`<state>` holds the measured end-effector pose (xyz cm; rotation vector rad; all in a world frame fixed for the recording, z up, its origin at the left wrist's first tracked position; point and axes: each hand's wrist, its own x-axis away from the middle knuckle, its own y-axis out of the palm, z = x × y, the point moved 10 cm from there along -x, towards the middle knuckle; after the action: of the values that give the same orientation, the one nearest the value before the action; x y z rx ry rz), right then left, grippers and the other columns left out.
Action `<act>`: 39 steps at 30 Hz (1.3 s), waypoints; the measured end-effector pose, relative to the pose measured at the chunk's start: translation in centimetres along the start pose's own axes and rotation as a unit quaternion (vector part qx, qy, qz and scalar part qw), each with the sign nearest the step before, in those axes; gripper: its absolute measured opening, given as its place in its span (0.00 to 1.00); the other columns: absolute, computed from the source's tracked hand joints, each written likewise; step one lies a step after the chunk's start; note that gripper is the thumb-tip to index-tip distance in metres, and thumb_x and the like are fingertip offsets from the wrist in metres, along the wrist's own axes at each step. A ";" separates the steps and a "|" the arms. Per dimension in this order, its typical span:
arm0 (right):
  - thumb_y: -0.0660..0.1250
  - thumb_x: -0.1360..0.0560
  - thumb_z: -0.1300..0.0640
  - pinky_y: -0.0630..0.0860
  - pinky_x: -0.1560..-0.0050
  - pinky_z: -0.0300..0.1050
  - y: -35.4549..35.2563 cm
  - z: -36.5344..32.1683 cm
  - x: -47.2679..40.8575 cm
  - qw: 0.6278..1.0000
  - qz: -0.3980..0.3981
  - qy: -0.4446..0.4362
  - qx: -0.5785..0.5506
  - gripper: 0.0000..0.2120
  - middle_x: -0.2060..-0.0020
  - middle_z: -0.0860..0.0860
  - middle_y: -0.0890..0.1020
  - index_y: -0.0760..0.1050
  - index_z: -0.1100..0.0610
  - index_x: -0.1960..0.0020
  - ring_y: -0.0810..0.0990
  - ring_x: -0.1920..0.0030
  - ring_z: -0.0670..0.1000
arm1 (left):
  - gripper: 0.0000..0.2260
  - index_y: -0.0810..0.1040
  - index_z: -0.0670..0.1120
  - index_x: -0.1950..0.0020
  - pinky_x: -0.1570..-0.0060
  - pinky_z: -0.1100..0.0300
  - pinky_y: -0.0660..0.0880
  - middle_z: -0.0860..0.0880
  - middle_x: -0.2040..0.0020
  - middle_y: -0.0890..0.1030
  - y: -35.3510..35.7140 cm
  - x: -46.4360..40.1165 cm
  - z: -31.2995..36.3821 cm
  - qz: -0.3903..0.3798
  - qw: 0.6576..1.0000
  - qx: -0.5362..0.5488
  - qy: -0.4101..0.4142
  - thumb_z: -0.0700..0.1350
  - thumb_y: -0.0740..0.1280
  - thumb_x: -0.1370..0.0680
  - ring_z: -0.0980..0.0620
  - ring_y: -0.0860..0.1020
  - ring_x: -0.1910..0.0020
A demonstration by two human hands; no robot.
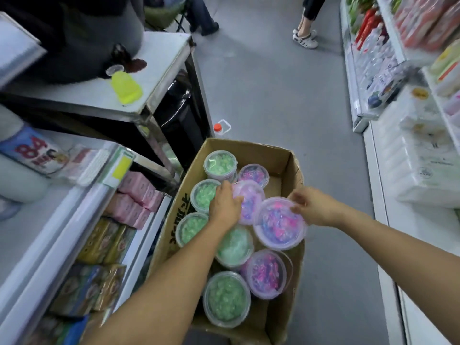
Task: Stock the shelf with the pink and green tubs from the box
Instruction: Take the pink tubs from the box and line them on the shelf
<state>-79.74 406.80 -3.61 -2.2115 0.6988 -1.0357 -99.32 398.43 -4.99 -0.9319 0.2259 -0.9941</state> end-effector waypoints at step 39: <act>0.60 0.23 0.62 0.66 0.83 0.35 16.6 -45.6 46.6 0.875 -0.285 -0.281 -0.272 0.09 0.78 0.54 0.70 0.70 0.60 0.62 0.68 0.84 0.48 | 0.06 0.73 0.38 0.51 0.70 0.58 0.80 0.44 0.66 0.70 -36.4 76.6 -18.7 0.516 0.668 0.505 -0.183 0.40 0.67 0.22 0.51 0.75 0.70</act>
<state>-93.76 351.16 31.47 -3.1272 0.0496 -0.3787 -89.41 319.22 29.11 0.1442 -0.1636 0.2364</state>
